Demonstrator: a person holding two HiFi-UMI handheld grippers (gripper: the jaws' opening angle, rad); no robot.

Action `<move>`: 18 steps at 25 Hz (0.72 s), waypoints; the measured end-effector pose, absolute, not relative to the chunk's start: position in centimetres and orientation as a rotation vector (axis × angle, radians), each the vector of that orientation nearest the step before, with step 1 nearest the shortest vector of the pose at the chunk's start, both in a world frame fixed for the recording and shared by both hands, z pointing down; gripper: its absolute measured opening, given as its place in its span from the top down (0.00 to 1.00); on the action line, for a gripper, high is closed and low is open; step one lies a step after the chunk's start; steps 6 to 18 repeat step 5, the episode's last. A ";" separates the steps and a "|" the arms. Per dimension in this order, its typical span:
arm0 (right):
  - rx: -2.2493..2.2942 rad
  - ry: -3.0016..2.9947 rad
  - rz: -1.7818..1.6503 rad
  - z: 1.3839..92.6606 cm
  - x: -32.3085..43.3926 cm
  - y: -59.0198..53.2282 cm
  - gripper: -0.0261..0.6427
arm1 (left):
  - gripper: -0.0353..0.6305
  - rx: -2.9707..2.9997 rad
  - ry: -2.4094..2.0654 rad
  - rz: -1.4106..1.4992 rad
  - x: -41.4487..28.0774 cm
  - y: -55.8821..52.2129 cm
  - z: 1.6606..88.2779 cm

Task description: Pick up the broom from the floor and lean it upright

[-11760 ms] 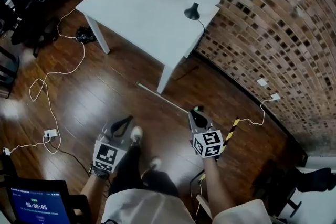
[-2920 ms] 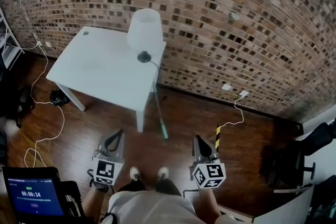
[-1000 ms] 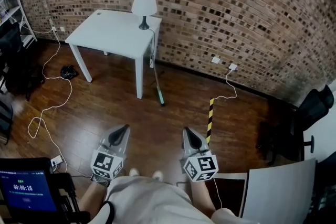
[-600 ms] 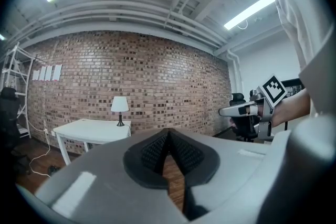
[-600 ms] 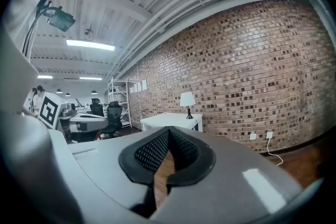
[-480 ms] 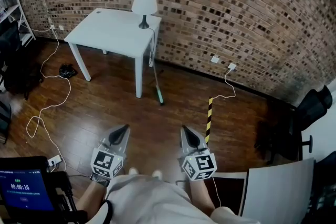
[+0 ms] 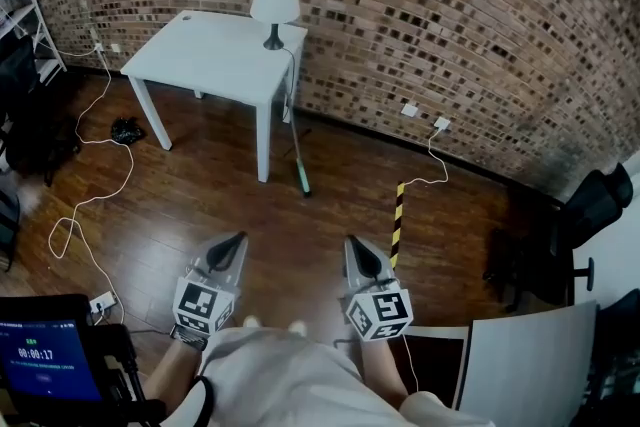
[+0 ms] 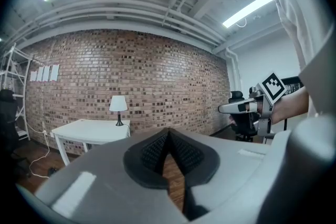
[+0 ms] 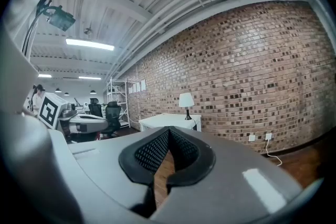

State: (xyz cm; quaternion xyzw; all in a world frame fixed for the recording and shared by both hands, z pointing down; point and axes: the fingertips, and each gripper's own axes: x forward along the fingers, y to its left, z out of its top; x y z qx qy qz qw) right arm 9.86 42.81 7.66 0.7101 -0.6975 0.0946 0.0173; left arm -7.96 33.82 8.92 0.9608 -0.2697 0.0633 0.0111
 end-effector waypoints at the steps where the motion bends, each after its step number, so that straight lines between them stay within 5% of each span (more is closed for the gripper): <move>1: 2.208 -2.168 0.292 7.7 9.9 42.7 0.94 | 0.95 3.000 -0.840 0.198 -7.9 33.8 8.9; 18: 2.214 -2.169 0.285 8.1 10.4 42.6 0.94 | 0.95 3.005 -0.836 0.206 -7.4 33.8 9.0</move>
